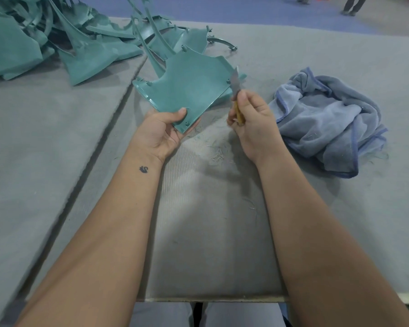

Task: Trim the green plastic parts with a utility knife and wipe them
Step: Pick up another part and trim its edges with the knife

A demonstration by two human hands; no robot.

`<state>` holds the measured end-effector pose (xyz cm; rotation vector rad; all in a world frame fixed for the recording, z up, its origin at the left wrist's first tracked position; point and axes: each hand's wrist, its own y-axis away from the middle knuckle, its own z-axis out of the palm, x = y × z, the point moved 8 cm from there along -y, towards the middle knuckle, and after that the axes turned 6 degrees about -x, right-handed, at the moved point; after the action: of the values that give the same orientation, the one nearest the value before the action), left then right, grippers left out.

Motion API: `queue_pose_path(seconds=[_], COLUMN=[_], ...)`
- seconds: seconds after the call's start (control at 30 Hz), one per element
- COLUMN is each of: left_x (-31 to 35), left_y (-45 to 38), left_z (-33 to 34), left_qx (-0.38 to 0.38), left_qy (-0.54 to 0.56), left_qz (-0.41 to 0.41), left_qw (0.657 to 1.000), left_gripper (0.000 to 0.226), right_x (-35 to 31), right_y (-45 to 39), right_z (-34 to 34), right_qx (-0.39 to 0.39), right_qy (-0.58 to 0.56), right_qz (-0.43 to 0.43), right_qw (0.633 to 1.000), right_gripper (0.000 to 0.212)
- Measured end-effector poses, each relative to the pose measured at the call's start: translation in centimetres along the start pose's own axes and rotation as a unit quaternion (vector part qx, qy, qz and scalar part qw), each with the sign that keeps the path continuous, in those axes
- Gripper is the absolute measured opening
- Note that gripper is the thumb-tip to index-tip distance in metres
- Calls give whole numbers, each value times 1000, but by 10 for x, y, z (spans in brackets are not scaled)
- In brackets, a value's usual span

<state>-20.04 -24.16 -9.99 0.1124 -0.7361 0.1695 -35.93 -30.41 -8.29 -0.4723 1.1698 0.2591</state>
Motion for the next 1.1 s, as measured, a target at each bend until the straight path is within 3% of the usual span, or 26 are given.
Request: queue_pose_path(seconds=[0.1,0.17,0.27,0.33,0.4,0.5,0.67,0.8,1.0,1.1], left_x=[1,1,0,0,0,-2,3,13,30,26], left_y=[1,1,2,2,2,2,5,6,7,7], left_z=[2,2,2,1,1,4,3,-2,6,4], left_qx=[-3,-2,-1,1,1,-5,21,58,-5,-3], left_qy=[-5,-11,-5,3,-4,-25,-142,-185,-196,-220], left_qz=[5,8,1,-4,-4,-18,-24,6,49,46], left_qw=[1000,1000,1000,1000,1000,1000,989,981,979,974], left_gripper=[34,33,35,37,38,39,34,10,17,22], right_x=[3,6,2,-1,1,4,-5,-5,-2,-5], right_y=[3,5,1,0,0,1,4,7,4,5], right_z=[21,29,17,0,-16,-24,-22,-24,-5,5], right_qx=[-110,-143,-68,15,87,139,147,161,96,44], right_qy=[105,170,143,17,-100,-125,-127,-84,-23,57], right_qz=[4,10,0,3,17,33,31,61,98,89], right_qw=[988,975,987,1000,991,982,980,981,990,993], right_gripper=[24,22,21,23,24,26,25,34,35,23])
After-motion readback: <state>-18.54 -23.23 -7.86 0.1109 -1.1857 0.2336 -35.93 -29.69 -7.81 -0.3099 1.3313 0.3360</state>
